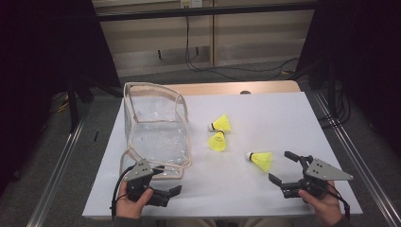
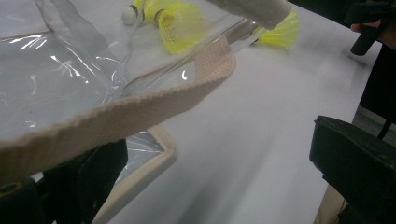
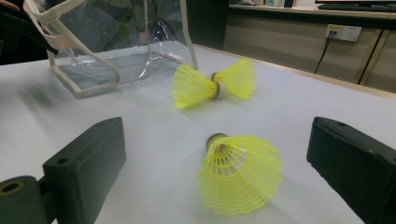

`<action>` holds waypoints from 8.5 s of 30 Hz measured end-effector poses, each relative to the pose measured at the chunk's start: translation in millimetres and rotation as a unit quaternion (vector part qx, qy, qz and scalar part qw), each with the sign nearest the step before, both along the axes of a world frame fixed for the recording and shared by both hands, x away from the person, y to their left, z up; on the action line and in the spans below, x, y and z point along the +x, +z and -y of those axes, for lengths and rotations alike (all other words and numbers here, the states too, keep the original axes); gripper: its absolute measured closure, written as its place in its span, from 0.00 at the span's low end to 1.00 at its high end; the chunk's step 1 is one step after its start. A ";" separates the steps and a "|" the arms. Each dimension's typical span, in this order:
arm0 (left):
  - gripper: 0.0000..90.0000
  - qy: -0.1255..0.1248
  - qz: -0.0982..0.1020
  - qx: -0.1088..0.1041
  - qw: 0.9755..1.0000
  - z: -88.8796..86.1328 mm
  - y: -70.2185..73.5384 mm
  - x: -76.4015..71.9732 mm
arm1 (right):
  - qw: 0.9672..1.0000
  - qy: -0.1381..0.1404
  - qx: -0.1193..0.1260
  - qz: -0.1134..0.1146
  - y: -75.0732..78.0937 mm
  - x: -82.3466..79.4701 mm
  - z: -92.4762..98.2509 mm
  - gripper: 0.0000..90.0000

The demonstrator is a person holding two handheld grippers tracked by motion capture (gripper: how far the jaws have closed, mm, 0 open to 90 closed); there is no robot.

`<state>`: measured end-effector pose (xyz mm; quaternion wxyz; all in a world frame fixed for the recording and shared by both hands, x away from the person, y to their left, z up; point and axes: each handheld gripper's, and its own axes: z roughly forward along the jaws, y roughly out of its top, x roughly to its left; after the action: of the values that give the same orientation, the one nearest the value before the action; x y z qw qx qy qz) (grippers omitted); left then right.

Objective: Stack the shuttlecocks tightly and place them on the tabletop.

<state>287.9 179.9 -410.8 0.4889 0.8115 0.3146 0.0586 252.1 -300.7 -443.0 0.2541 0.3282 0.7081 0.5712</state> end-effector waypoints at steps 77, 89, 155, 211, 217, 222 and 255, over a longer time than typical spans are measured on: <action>0.06 0.019 0.014 -0.019 1.000 -44.0 -17.7 22.2 | 1.000 -0.007 -0.011 0.001 0.6 3.9 0.3 0.05; 0.07 0.024 0.017 -0.014 0.999 -44.6 -16.9 21.6 | 1.000 -0.023 -0.016 -0.004 2.0 9.1 5.6 0.05; 0.06 0.020 0.028 -0.008 0.999 -41.6 -15.4 24.9 | 0.988 -0.002 -0.047 -0.146 -5.1 37.8 -18.4 0.45; 0.06 0.016 0.030 -0.005 0.999 -42.7 -16.0 24.6 | 0.981 0.010 -0.036 -0.191 -10.2 51.4 -26.5 0.80; 0.06 0.016 0.030 -0.008 0.999 -42.4 -16.4 24.6 | 0.980 0.010 -0.037 -0.195 -9.6 51.2 -27.8 0.82; 0.06 0.016 0.030 -0.005 0.999 -42.8 -15.9 24.4 | 0.980 0.015 -0.037 -0.194 -9.0 51.5 -25.3 0.90; 0.06 0.016 0.031 -0.006 0.999 -42.6 -16.0 24.3 | 0.981 0.035 -0.025 -0.187 -1.1 57.4 -21.6 0.99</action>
<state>312.2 222.5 -426.8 0.5024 0.8010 0.3129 0.0899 309.4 -279.0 -444.0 0.1049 0.3978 0.7685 0.4901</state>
